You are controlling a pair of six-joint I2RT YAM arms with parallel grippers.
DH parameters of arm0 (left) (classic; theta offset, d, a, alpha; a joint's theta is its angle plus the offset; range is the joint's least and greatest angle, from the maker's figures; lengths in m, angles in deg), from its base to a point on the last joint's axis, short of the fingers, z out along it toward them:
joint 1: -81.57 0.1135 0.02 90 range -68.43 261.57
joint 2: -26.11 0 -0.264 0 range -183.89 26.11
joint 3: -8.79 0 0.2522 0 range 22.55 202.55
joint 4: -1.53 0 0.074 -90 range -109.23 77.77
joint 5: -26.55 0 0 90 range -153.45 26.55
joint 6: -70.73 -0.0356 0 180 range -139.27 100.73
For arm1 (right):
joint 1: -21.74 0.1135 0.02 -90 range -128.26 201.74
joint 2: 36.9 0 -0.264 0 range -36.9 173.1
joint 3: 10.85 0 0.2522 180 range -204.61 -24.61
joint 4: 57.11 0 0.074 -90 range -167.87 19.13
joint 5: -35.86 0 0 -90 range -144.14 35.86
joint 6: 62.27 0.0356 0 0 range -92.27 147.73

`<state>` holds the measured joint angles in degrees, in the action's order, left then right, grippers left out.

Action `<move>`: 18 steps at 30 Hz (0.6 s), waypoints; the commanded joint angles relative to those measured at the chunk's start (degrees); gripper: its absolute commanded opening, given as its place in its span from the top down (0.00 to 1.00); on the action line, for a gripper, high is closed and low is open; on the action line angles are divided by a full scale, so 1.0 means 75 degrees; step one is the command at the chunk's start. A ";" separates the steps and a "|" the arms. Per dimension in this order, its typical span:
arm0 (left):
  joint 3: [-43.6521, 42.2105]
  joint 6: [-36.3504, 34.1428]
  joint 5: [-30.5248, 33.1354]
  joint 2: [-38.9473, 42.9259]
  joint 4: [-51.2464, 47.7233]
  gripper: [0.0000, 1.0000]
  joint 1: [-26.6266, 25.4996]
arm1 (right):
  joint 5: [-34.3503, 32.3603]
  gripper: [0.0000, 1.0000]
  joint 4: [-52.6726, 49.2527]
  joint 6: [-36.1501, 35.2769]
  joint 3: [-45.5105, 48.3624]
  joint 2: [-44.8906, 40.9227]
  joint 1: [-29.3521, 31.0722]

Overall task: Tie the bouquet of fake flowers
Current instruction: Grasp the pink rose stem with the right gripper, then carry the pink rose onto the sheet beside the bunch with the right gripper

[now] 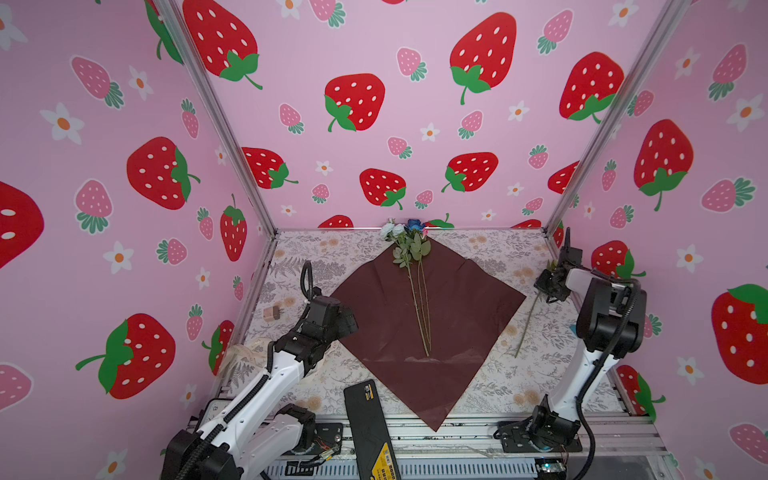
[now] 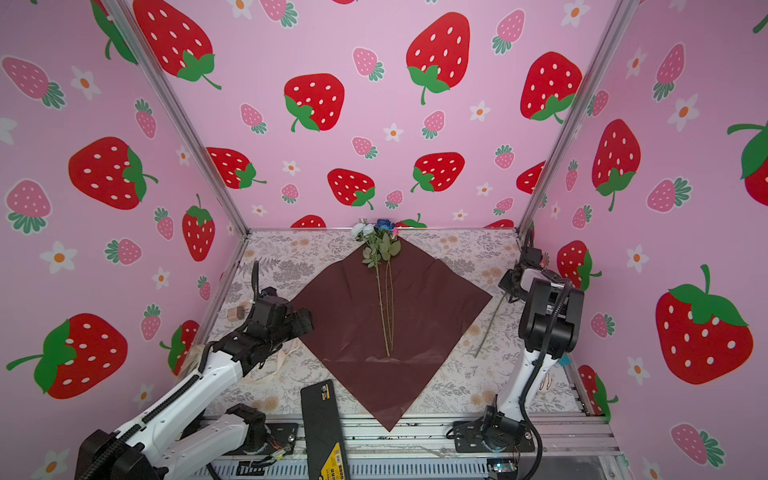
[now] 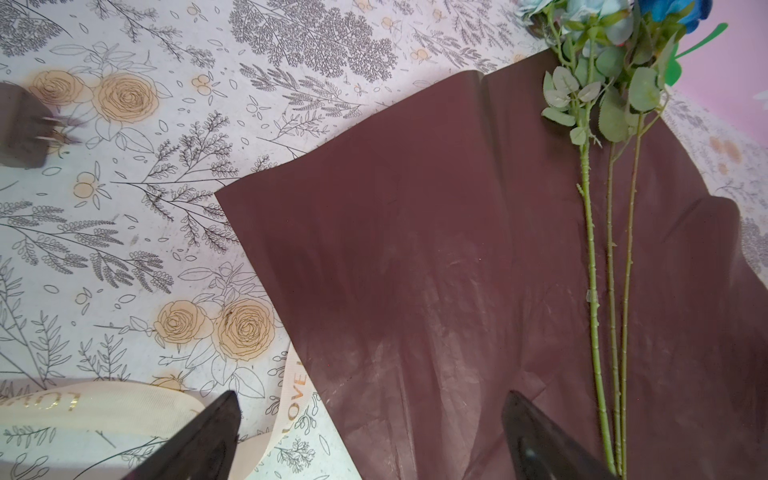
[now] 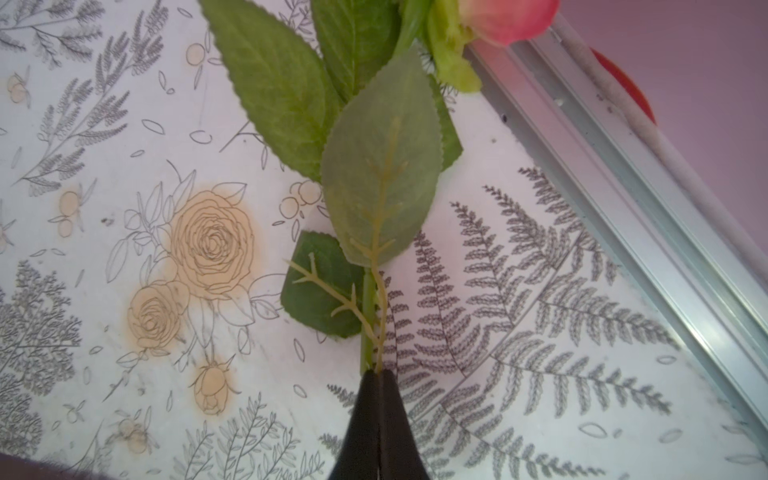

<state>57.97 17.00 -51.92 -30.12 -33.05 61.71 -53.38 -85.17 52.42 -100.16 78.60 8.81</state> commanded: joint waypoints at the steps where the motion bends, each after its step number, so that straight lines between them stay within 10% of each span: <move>1: 0.0223 0.0062 0.0197 0.0070 -0.0013 0.01 0.0042 | 0.0116 1.00 -0.0554 -0.0210 0.0359 -0.0293 -0.0034; 18: 0.0223 0.0077 0.0093 0.0024 0.0057 0.01 0.0037 | 0.0569 1.00 -0.0561 -0.0221 0.1553 -0.2328 0.0083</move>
<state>57.97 17.00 -51.96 -30.12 -33.00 61.71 -49.56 -87.99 51.63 -89.34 64.00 9.14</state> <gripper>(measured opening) 0.993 0.041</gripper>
